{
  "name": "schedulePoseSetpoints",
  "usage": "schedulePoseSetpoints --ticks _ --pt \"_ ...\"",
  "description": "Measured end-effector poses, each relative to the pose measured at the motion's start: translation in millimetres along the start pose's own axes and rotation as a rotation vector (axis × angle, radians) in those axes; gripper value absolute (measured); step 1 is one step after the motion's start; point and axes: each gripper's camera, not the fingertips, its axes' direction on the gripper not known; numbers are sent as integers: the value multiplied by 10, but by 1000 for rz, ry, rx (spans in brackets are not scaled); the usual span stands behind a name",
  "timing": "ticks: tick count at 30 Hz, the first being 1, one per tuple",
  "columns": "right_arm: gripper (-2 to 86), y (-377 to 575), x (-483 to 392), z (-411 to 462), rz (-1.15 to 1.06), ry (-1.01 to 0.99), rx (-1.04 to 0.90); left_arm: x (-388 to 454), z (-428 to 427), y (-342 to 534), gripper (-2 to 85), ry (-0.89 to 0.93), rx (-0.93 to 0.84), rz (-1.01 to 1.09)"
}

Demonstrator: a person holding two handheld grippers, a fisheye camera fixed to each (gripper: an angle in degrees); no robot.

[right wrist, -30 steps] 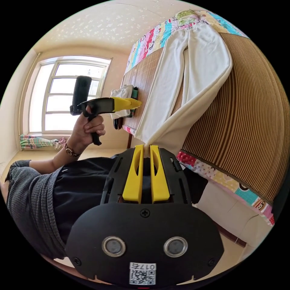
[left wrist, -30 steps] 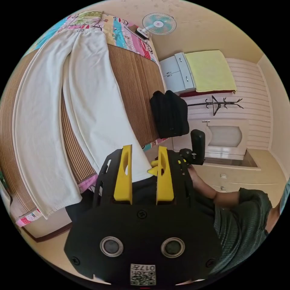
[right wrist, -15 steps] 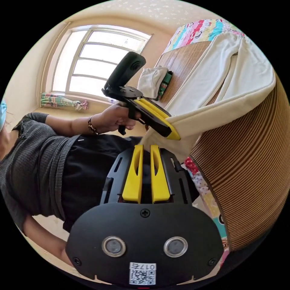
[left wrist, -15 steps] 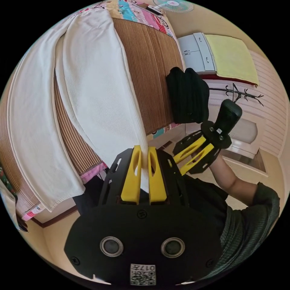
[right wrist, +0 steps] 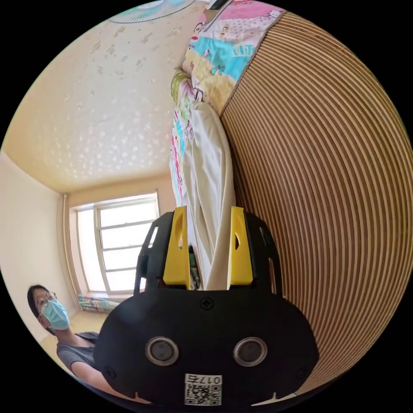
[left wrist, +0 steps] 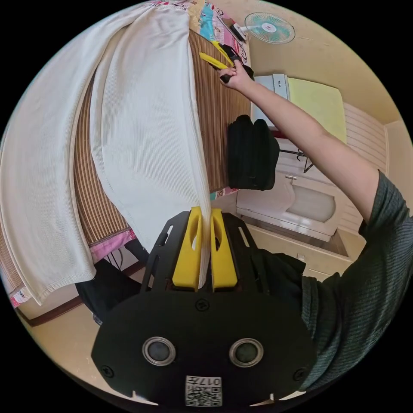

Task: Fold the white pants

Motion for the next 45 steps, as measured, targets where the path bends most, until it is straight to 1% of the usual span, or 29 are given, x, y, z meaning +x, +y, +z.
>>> schedulePoseSetpoints --ticks 5,8,9,10,11,13,14,16,17,19,20,22,24,26,28,30,32,33,34,35,37,39,40,41,43,44,45 --pt "121 -430 -305 561 -24 137 63 -218 -352 129 22 131 70 -13" --pt "66 -514 -721 762 -95 246 127 -399 -566 256 19 231 120 -13" --pt "51 -479 -992 842 -148 320 164 -483 -657 337 18 273 143 -11" --pt "42 -426 -1318 1002 -225 427 157 -528 -707 386 17 293 158 -10" --pt "40 -385 -1494 1105 -274 486 150 -621 -817 498 16 330 191 -12" --pt "32 -134 -2223 1625 -470 730 140 -776 -1018 700 14 368 248 -30" --pt "31 -54 -2405 1783 -522 776 141 -880 -1176 846 12 380 290 -46" --pt "28 219 -2982 2438 -692 841 111 -1020 -1440 1060 11 376 349 -60" --pt "27 264 -3090 2611 -714 845 95 -1111 -1630 1192 11 354 383 -62" --pt "25 352 -3334 3294 -743 803 12 -1274 -1913 1359 12 301 426 -69" --pt "25 359 -3352 3438 -739 784 0 -1412 -2083 1448 13 256 447 -90" --pt "23 435 -3343 3774 -738 632 -24 -1653 -2320 1553 16 174 460 -133" --pt "24 537 -3263 3813 -704 532 -29 -1957 -2596 1637 24 55 463 -178" --pt "30 747 -3107 3752 -716 470 -70 -2169 -2767 1632 31 6 443 -197" --pt "42 1216 -2745 3542 -771 489 -161 -2325 -2874 1573 34 3 394 -182" --pt "56 1633 -2357 3289 -750 571 -204 -2404 -2952 1495 37 1 324 -145" --pt "75 2046 -1902 2995 -631 637 -227 -2412 -2994 1457 37 -17 260 -133" --pt "90 2342 -1574 2804 -522 640 -248 -2402 -3035 1445 37 -26 227 -126" --pt "102 2649 -1259 2651 -403 624 -273 -2391 -3064 1442 37 -30 215 -119" --pt "108 2808 -1112 2589 -344 610 -281 -2363 -3130 1437 37 -35 195 -102" --pt "120 3446 -655 2445 -155 532 -284 -2316 -3237 1419 37 -58 160 -75" --pt "117 3832 -445 2456 -63 451 -293 -2264 -3342 1360 37 -108 82 -44" --pt "103 4012 -369 2478 -32 383 -294 -2256 -3363 1341 37 -118 58 -38" --pt "95 4078 -346 2479 -16 357 -283 -2243 -3406 1303 37 -129 9 -28" --pt "50 4253 -424 2318 33 341 -125 -2222 -3502 1259 37 -111 -47 -15" --pt "45 4279 -486 2273 26 334 -90 -2183 -3603 1251 36 -74 -62 12" --pt "38 4317 -653 2210 -3 329 -45 -2122 -3733 1268 35 15 -46 70"
